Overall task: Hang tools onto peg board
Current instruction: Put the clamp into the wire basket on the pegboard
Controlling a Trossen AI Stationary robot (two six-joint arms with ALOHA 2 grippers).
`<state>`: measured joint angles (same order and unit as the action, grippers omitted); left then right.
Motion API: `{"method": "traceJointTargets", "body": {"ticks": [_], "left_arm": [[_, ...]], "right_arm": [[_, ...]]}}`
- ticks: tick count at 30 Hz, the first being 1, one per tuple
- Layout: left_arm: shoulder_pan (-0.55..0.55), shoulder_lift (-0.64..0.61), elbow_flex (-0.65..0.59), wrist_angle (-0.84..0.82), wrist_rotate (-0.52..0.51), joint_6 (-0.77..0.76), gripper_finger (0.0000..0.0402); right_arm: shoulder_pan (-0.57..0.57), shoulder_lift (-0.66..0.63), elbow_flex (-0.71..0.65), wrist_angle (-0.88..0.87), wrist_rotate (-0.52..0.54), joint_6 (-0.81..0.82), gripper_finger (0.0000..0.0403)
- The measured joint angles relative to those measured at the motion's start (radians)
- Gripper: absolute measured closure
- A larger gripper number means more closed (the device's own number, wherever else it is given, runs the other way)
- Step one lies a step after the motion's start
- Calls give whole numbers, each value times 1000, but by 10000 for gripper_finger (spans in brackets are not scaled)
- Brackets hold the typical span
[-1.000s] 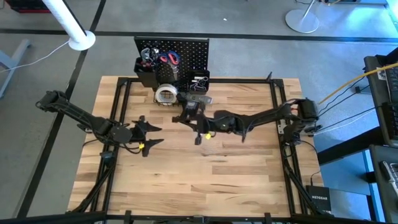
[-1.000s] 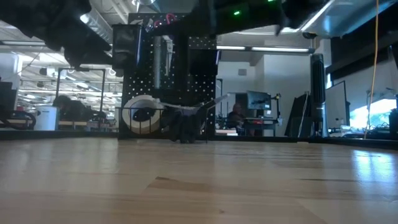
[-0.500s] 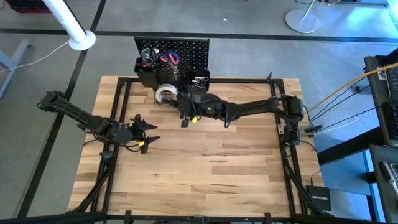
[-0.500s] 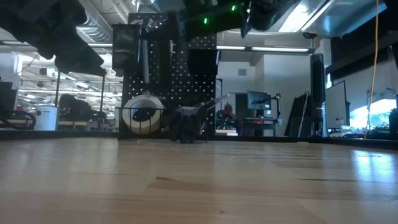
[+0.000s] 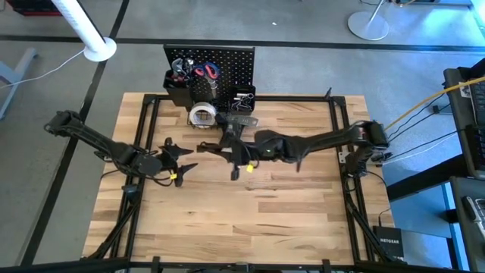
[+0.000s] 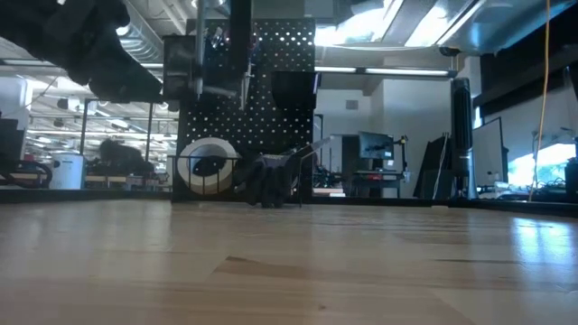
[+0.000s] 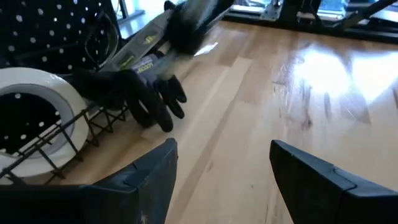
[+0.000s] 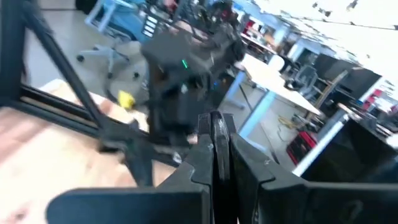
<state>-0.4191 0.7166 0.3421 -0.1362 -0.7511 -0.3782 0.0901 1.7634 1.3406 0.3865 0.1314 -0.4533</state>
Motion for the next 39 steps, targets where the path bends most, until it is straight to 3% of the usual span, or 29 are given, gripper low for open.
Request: {"method": "traceJointTargets", "body": {"ticks": [5,9,16,19,22,27,30,33,39], "left_arm": [[0,35,-104,270,-5,45,160],[2,40,-173,425,7,50,160],[6,90,-184,656,8,206,160],[29,150,-160,784,13,329,160],[73,236,-115,888,85,416,160],[152,401,-2,964,236,416,160],[179,473,72,965,253,407,160],[196,504,125,993,264,411,160],[198,499,159,997,417,430,160]], "right_arm": [[48,-88,-38,-45,4,2,375],[64,-178,-155,58,2,55,375],[52,-215,-483,735,-103,184,375],[46,-179,-567,1004,-108,239,375],[46,-142,-599,1170,-104,254,375],[47,-133,-597,1178,-124,267,375],[47,-134,-597,1183,-152,267,375],[47,-138,-597,1185,-169,276,375],[50,-142,-593,1193,-197,289,375]]}}
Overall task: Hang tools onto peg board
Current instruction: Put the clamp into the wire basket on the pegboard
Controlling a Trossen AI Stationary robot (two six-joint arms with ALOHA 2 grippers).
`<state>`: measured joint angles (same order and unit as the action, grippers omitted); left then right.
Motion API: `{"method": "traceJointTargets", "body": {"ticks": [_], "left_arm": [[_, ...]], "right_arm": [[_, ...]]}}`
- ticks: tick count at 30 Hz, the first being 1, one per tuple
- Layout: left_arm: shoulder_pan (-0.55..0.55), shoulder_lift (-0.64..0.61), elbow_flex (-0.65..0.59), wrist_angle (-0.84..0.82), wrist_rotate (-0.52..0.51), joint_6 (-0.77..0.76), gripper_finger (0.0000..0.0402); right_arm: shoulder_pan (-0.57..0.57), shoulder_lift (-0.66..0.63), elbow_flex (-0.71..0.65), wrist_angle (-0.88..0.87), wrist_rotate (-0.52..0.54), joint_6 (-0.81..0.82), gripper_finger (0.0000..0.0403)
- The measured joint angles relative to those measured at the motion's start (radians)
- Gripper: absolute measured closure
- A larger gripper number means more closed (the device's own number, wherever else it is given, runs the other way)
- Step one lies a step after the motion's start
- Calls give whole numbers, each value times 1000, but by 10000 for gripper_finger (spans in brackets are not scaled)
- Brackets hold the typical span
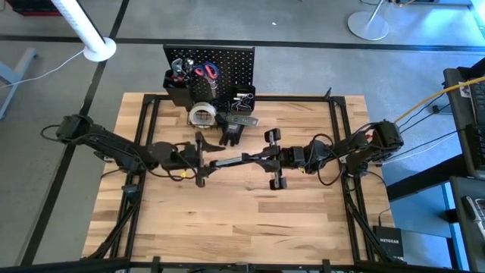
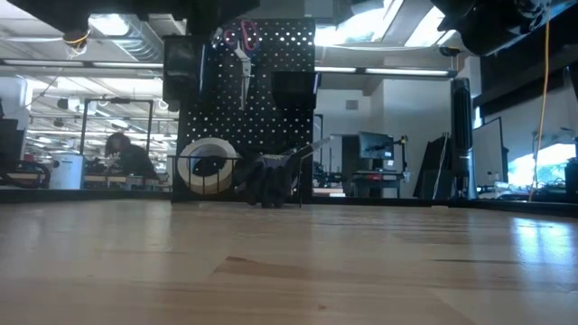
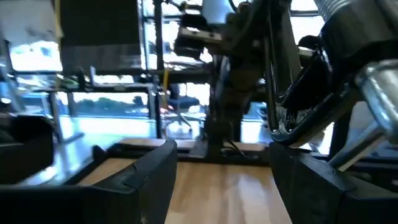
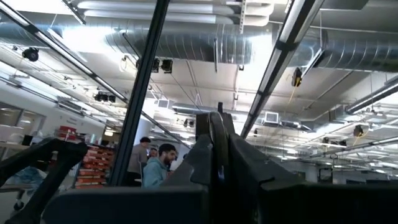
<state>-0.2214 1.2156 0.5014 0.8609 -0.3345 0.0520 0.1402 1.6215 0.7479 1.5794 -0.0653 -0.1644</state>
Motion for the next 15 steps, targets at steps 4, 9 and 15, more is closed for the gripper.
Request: {"method": "traceJointTargets", "body": {"ticks": [4,9,15], "left_arm": [[-4,-1,4,-94,33,-46,160],[-24,-1,3,-204,52,-70,160],[-44,-64,4,-188,40,-43,160]], "right_arm": [[0,-1,-1,-15,-6,11,375],[-4,-10,-4,-7,11,-3,375],[-4,-11,-3,-18,7,-1,375]]}}
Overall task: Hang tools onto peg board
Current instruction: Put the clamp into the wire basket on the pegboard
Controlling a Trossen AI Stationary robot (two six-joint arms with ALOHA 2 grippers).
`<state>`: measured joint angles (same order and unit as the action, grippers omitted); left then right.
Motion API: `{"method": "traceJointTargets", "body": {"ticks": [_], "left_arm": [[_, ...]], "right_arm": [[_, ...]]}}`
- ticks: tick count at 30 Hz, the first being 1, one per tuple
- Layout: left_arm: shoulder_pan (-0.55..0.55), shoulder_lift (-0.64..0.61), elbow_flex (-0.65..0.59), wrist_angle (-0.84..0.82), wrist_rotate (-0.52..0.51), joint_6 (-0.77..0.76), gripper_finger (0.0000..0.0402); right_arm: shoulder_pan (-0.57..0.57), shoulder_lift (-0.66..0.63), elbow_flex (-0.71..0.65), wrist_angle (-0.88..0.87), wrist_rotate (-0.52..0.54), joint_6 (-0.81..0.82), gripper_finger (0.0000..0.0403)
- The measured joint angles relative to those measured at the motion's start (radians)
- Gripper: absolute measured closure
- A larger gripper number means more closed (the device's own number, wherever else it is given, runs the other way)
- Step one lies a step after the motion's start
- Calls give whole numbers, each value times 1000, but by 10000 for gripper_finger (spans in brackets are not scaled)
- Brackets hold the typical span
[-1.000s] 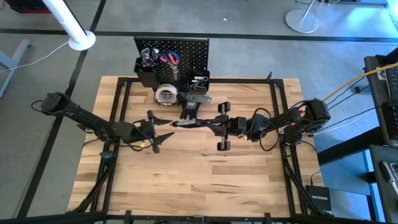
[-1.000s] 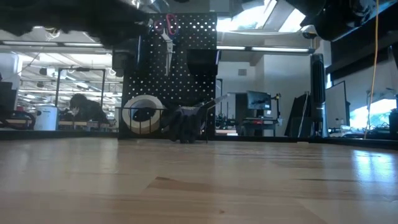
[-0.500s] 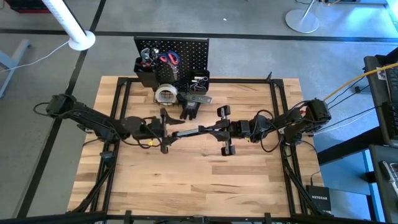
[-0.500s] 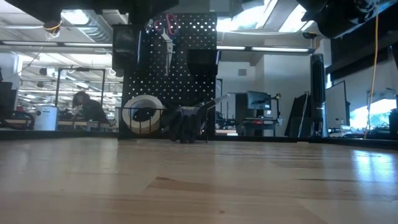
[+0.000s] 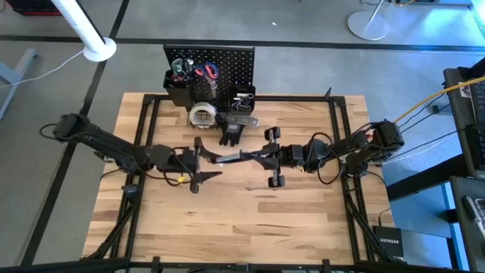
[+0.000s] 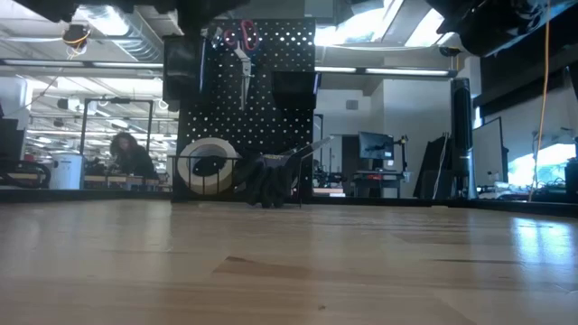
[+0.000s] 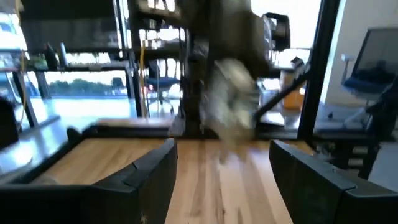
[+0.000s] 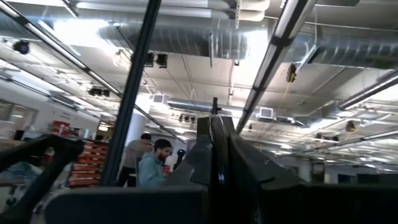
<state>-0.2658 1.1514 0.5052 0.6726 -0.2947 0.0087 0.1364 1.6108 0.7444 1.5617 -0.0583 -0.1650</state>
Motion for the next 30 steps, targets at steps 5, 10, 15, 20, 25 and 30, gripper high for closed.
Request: {"method": "traceJointTargets", "body": {"ticks": [5,10,15,20,25,30], "left_arm": [[3,-29,0,32,-53,18,160],[6,-3,0,113,-30,31,160],[7,39,0,174,-28,54,160],[7,57,0,238,-23,67,178],[18,60,0,234,-22,70,224],[17,60,0,223,-11,79,275]], "right_arm": [[1,0,0,7,-22,6,375],[0,9,0,6,-9,8,375],[0,15,0,1,-3,8,375],[0,31,3,3,-3,6,375],[1,64,48,6,-12,4,375],[1,77,66,1,-28,-1,375]]}}
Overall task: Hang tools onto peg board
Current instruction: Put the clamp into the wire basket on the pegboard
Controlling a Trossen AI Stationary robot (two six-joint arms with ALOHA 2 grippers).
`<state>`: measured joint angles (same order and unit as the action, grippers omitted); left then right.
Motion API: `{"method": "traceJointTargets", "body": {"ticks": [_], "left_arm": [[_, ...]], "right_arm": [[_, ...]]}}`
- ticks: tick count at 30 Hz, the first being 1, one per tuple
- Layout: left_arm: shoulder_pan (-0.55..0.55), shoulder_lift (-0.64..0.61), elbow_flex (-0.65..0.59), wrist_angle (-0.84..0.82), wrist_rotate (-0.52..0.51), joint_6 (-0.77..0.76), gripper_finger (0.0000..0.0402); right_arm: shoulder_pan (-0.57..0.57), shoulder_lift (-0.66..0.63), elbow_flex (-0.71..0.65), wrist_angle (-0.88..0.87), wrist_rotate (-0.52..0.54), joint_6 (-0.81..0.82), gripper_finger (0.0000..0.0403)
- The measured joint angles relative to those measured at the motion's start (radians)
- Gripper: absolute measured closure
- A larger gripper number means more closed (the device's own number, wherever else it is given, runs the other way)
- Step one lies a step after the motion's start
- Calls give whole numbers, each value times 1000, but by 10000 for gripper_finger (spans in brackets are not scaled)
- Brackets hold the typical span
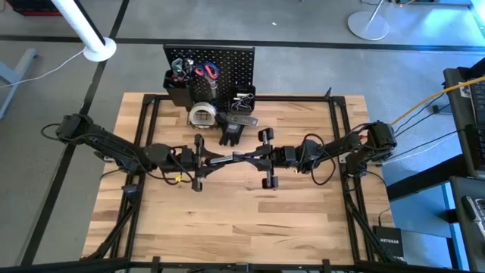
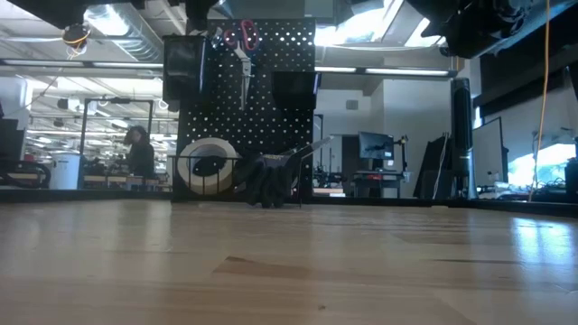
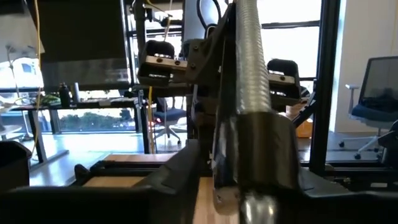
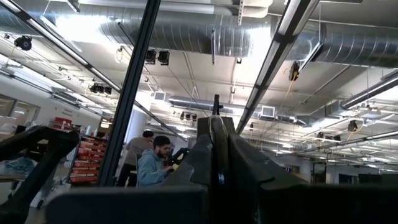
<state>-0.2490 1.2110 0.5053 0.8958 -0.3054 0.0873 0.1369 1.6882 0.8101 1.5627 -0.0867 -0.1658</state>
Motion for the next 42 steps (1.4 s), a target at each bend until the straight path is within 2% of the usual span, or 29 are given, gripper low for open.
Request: {"method": "traceJointTargets", "body": {"ticks": [6,9,14,19,25,29,36,39,42], "left_arm": [[0,0,0,-5,-6,24,348],[0,-9,0,-21,-4,28,348],[-7,-51,-2,-98,-11,30,348],[-27,-138,-2,-230,-75,24,348],[-52,-262,-2,-423,-131,-5,348],[-53,-330,-2,-527,-152,-32,348],[-53,-371,-2,-577,-154,-62,348],[-53,-372,-2,-582,-153,-62,348],[-53,-370,-2,-582,-143,-62,348]], "right_arm": [[0,0,0,-3,3,-7,375],[0,-1,2,-13,-3,-7,364],[0,-3,3,-25,-3,6,314],[0,-6,3,-77,16,10,263],[1,-76,3,-309,54,3,202],[1,-164,3,-552,78,1,177],[1,-330,2,-1039,160,3,169],[1,-359,2,-1140,163,19,169],[1,-355,-2,-1156,163,28,169]]}}
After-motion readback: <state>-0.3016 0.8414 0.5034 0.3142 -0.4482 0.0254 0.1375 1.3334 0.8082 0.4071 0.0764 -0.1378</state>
